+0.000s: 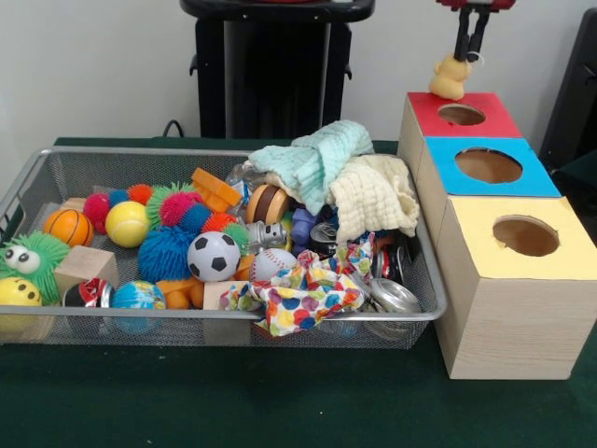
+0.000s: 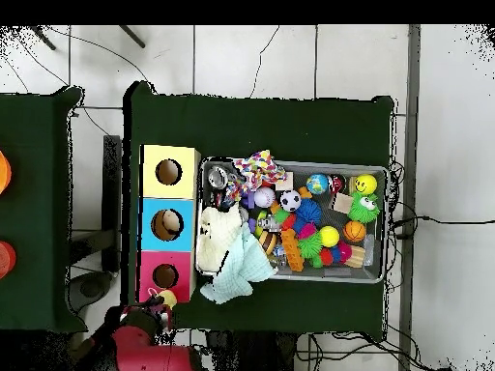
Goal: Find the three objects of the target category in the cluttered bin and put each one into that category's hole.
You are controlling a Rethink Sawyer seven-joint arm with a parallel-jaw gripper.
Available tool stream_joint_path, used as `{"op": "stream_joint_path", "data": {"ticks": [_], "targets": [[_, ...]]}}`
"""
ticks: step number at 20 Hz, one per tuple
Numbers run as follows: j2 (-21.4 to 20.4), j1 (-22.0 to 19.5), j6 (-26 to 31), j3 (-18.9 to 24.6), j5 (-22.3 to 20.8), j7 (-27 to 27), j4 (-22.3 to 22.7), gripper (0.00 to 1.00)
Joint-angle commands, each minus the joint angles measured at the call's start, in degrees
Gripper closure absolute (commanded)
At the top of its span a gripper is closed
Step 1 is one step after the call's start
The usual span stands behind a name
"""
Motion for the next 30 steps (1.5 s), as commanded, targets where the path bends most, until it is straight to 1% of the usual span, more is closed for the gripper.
{"op": "stream_joint_path", "data": {"ticks": [1, 4, 6, 11, 13, 16, 19, 25, 28, 30], "targets": [[4.8, 0.6, 1.7, 1.8, 2.5, 12.3, -5.0, 1.00], [5.3, 0.4, 1.3, 1.7, 2.5, 12.0, -5.3, 1.00], [4.8, -0.3, 1.8, 2.2, 2.5, 11.6, -5.4, 1.00], [1.7, -1.5, 6.8, 1.9, 1.9, 9.9, -6.7, 1.00], [1.5, -1.4, 8.4, 1.2, 1.6, 9.5, -7.9, 1.00], [0.5, -2.3, 10.4, 1.7, 1.7, 9.1, -8.5, 1.00], [-0.4, -1.4, 12.8, 0.7, 1.3, 9.5, -9.7, 1.00], [-0.2, -1.4, 13.9, 0.7, 0.9, 9.6, -10.6, 1.00], [0.6, -1.2, 12.8, 0.7, 0.7, 10.0, -10.4, 1.00], [0.8, -1.0, 13.3, 0.4, 0.6, 10.2, -11.0, 1.00]]}}
